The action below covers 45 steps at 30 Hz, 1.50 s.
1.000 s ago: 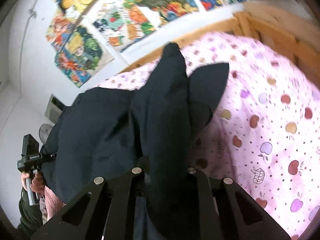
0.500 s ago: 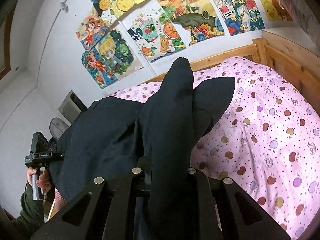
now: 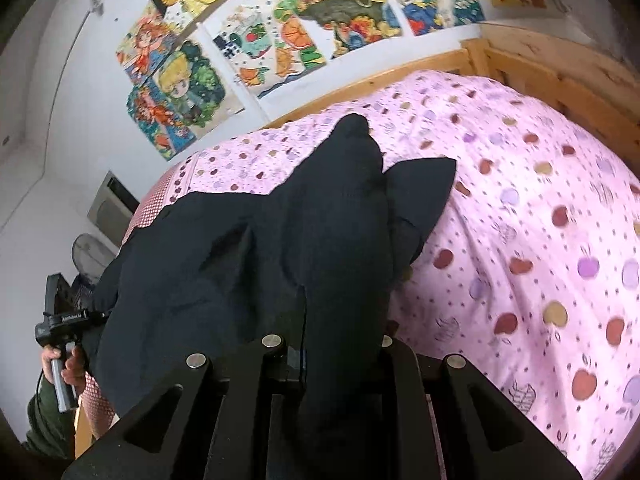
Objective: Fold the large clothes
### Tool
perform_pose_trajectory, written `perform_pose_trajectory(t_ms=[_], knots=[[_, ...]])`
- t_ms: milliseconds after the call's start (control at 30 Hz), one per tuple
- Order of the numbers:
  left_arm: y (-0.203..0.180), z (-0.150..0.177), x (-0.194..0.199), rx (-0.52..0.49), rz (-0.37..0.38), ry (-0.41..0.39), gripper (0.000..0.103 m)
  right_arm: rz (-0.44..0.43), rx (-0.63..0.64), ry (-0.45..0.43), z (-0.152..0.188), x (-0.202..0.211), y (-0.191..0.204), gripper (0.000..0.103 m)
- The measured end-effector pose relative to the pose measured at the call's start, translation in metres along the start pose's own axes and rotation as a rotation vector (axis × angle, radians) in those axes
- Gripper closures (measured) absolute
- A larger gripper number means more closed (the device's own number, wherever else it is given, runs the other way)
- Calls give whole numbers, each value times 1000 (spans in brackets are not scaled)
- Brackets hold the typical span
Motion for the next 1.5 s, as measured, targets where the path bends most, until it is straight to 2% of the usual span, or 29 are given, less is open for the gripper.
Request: perform_pose_trajectory(t_ms=[167, 267, 333, 367, 400, 433, 467, 500, 667, 733, 833, 900, 1133, 1300, 1500], knots=[[0, 0, 2, -43, -100, -24, 58, 53, 15, -2, 2, -5, 0, 84], [3, -2, 3, -38, -190, -42, 38, 79, 7, 11, 2, -6, -3, 77], [9, -2, 8, -7, -240, -54, 24, 86, -3, 26, 3, -7, -5, 63], [11, -3, 10, 13, -256, -62, 23, 89, -5, 35, 3, -7, -5, 57], [13, -3, 13, 32, -263, -67, 20, 98, -3, 35, 3, -6, -5, 43], [14, -3, 15, 48, -268, -70, 15, 110, 1, 30, 4, -4, -4, 35], [15, -3, 17, 62, -274, -73, 12, 130, 10, 17, 3, 0, -3, 22], [17, -2, 19, 71, -282, -75, 7, 147, 22, 3, 2, 3, -1, 16], [23, -1, 37, 104, -316, -139, 0, 221, 72, -42, -7, 20, 8, 9], [23, -3, 53, 90, -377, -216, 0, 250, 89, -61, -10, 27, 12, 1], [17, -6, 75, 39, -449, -331, 0, 249, 111, -103, -11, 38, 21, 2], [10, -6, 84, 6, -458, -371, 0, 246, 123, -137, -9, 45, 30, 2], [-19, -1, 107, -55, -424, -436, 0, 316, 163, -258, -6, 73, 48, 2], [-37, 7, 127, -62, -352, -497, 0, 347, 228, -374, -9, 101, 73, 1], [-67, 20, 151, -173, -330, -575, 0, 321, 280, -426, -6, 119, 107, 1]])
Point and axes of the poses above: each gripper's, at about its wrist camera, not at the fingertips, and x roughly against the way its jaws point, y to its left, z to its underside, the point moved 7 cm from there along -x, roughly the way its jaws point, and after that the axes turned 5 degrees about -y, right-handed, at the moved point
